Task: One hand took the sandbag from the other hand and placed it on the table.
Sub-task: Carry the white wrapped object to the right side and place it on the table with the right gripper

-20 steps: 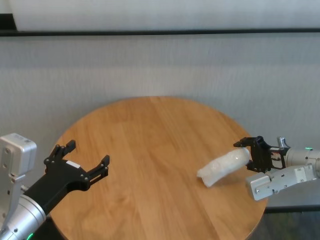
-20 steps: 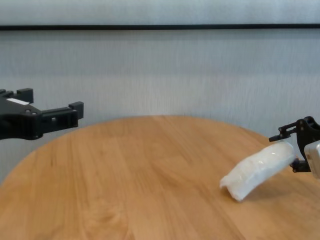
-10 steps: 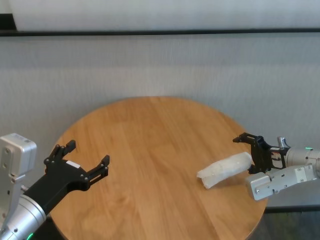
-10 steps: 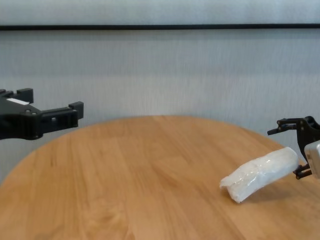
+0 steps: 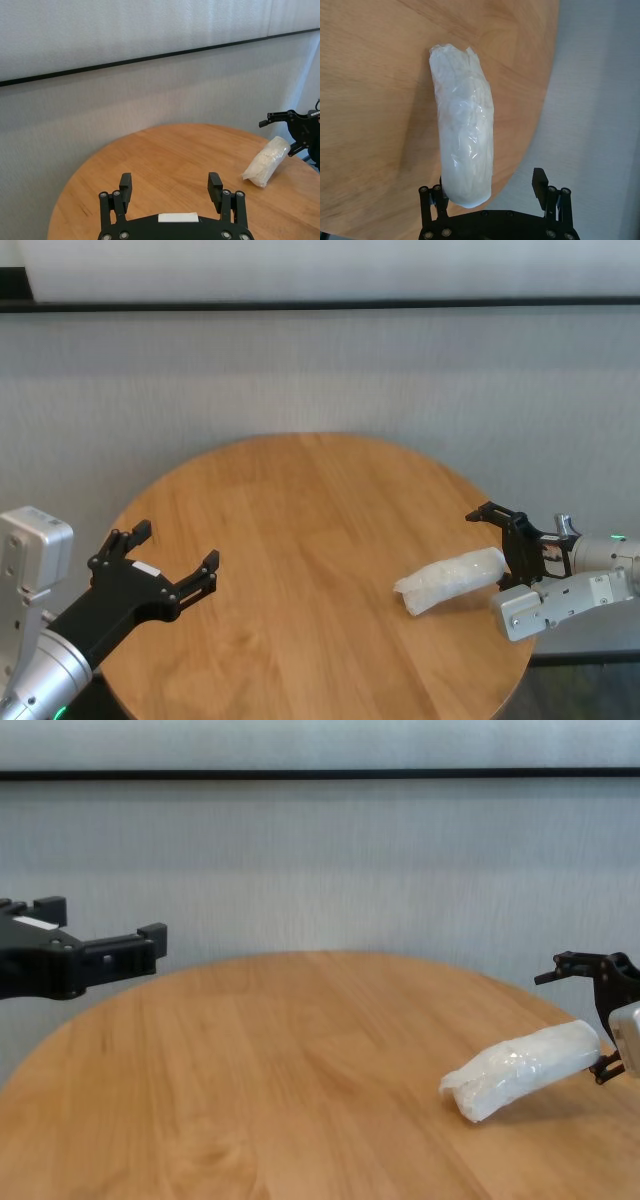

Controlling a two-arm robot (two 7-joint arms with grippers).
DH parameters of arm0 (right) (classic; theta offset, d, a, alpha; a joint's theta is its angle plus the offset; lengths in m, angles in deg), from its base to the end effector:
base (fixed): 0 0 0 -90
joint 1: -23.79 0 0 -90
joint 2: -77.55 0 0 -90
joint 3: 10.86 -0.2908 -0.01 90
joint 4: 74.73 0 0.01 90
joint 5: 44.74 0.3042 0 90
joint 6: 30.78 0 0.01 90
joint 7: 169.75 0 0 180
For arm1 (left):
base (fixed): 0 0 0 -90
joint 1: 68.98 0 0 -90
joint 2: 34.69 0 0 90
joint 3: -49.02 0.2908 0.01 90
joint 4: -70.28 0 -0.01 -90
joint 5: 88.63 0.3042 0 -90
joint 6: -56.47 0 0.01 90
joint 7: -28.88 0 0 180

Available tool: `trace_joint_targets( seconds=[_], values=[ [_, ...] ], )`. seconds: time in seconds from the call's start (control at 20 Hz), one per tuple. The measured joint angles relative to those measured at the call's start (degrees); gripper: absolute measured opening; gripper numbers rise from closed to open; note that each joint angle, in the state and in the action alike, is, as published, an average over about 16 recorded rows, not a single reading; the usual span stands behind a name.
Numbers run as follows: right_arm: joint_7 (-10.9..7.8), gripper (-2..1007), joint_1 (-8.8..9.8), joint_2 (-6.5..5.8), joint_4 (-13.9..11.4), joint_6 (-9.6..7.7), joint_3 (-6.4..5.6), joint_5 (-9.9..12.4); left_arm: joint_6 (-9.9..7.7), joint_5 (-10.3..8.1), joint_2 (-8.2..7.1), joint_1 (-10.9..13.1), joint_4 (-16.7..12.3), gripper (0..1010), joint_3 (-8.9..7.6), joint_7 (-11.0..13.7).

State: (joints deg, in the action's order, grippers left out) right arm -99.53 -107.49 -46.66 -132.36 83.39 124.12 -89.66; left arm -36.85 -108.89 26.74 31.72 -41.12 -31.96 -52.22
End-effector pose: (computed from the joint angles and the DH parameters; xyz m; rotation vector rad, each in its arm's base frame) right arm 0.4677 -0.1012 -0.2454 -1.0898 -1.1661 -0.2923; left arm 0.2627 0.0466 -0.2393 0.0528 -0.0902 1.1126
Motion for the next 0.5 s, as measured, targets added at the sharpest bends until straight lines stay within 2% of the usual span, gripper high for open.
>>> trace_joint_targets(
  seconds=[0.5],
  values=[
    [0.22, 1005, -0.02, -0.02, 0.0, 0.06, 0.12, 0.0, 0.00, 0.00, 0.00, 0.0, 0.0, 1002, 0.00, 0.0]
  ],
)
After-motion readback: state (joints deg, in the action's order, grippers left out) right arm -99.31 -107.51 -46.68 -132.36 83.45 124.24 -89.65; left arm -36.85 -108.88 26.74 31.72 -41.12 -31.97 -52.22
